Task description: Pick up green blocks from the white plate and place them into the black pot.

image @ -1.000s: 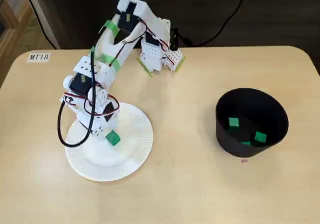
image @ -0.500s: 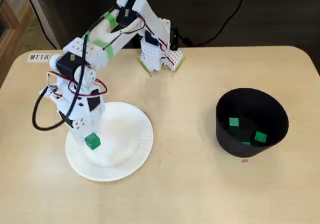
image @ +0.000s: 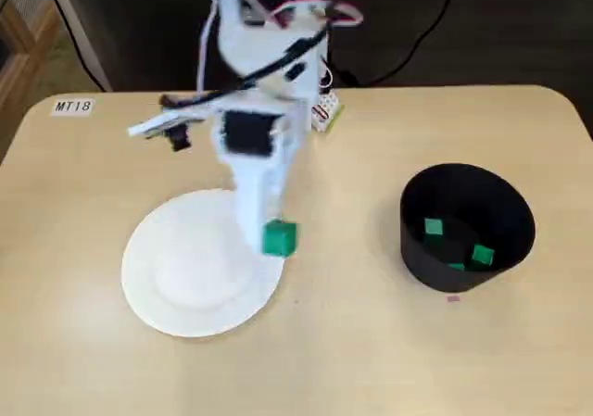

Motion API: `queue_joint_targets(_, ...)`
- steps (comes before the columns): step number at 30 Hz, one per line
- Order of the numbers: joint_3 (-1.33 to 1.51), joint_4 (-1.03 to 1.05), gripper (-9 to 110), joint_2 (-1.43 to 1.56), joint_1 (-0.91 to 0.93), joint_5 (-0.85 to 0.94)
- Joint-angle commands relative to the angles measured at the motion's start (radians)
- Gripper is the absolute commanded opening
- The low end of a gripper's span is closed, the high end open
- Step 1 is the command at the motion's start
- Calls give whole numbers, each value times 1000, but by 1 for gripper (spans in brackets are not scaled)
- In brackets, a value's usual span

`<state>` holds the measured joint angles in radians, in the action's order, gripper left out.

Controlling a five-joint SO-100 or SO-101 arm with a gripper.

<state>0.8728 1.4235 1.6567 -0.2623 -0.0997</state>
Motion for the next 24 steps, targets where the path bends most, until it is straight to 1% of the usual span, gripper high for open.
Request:
queue_joint_targets(1,55,-78,-2,117,-216,78)
queue_joint_targets(2,169,-149,-2,173,-256,86)
queue_joint_targets(5,666,-495,-2,423,-321,77)
queue_joint_targets(6,779,-551,-2,471,-321,75)
queue_joint_targets(8,900,-560,-2,502,-314,94)
queue_joint_targets(14,1109,-698,-2,485,-325,133)
queue_joint_targets(24,1160,-730,-2,417,-299,179)
